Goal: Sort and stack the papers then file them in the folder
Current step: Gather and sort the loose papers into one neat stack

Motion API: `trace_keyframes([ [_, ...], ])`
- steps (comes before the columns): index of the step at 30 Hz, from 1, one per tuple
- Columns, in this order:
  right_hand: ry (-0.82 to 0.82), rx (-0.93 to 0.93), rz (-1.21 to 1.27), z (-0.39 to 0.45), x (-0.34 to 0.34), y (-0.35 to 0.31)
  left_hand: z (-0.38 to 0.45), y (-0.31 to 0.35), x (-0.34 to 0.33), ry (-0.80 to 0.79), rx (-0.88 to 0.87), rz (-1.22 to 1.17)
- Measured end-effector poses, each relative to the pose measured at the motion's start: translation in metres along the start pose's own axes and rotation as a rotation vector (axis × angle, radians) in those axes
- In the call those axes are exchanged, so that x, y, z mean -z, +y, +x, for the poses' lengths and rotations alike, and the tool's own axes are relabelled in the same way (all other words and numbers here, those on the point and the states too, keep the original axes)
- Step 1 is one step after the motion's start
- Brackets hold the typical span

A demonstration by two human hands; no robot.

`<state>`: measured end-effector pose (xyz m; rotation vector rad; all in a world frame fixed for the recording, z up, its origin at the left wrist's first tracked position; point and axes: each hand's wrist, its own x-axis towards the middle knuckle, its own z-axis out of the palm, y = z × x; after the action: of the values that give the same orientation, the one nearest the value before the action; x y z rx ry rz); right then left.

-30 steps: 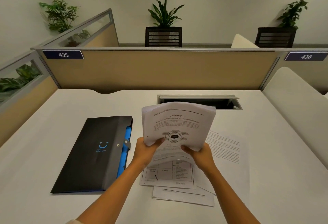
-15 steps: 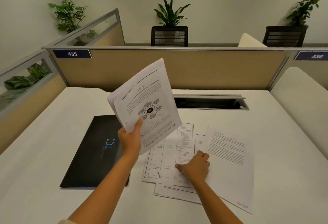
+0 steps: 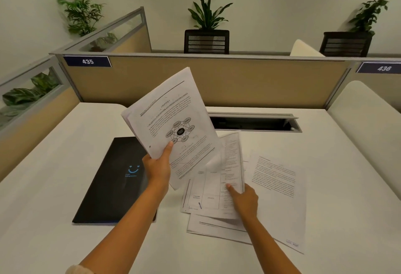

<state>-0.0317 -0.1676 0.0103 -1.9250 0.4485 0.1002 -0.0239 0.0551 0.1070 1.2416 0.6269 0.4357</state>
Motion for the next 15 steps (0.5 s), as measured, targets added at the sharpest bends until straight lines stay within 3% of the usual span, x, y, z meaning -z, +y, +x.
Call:
trace_keyframes([
  [6,0.193,-0.036,0.106,0.002,0.049,0.021,-0.005,-0.005,-0.009,-0.016,0.045,0.000],
  [15,0.397,-0.265,-0.351,0.014,0.105,0.044,-0.014,-0.010,-0.029,-0.064,0.077,-0.071],
])
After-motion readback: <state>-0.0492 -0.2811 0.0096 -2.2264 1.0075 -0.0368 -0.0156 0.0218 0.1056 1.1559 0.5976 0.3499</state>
